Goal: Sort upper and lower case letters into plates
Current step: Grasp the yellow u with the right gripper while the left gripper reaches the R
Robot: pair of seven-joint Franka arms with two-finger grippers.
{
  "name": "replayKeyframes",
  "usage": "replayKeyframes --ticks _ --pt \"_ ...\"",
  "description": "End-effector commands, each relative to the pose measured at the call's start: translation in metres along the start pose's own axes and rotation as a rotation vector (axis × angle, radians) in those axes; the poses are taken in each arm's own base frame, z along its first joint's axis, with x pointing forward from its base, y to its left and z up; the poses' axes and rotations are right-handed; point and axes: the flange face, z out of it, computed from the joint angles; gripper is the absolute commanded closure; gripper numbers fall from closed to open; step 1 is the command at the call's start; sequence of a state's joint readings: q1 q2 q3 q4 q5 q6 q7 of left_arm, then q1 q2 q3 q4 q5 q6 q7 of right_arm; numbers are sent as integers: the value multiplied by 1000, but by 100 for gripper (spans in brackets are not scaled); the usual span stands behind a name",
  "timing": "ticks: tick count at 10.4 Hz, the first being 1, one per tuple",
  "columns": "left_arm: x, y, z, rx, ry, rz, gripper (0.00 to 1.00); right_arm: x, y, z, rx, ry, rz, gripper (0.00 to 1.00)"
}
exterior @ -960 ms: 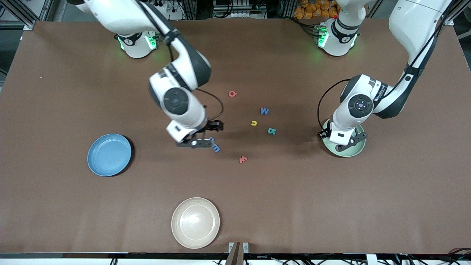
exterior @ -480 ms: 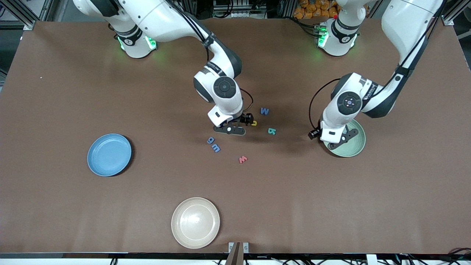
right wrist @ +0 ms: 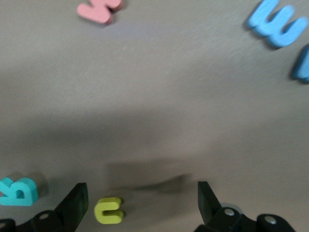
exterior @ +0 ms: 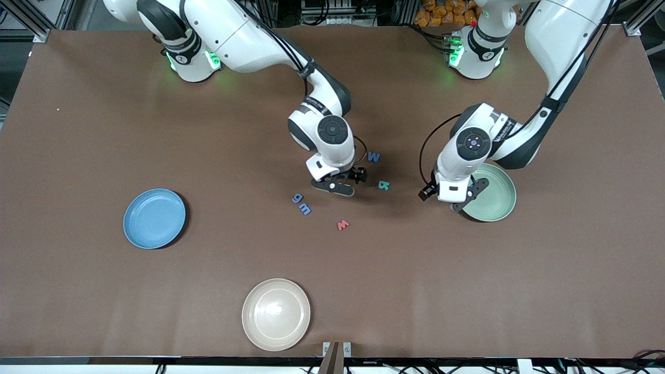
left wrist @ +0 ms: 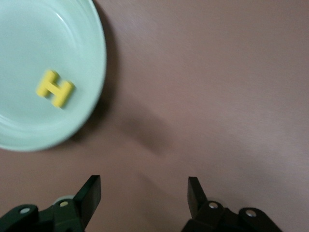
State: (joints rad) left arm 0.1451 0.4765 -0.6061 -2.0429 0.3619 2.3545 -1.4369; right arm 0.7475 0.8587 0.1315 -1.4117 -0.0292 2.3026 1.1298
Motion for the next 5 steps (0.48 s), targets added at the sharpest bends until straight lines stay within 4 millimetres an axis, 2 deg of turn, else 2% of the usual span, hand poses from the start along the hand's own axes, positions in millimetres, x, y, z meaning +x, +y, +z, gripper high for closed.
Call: replayKeyframes --ticks 1,2,5 --pt "-36 44 4 -29 -41 -167 19 -18 -19 18 -20 39 -1 0" --pt "-49 51 6 -28 -47 -174 19 -23 -23 17 -16 43 -1 0" --pt "-47 56 9 -32 -55 -239 19 -26 -28 19 -12 45 15 0"
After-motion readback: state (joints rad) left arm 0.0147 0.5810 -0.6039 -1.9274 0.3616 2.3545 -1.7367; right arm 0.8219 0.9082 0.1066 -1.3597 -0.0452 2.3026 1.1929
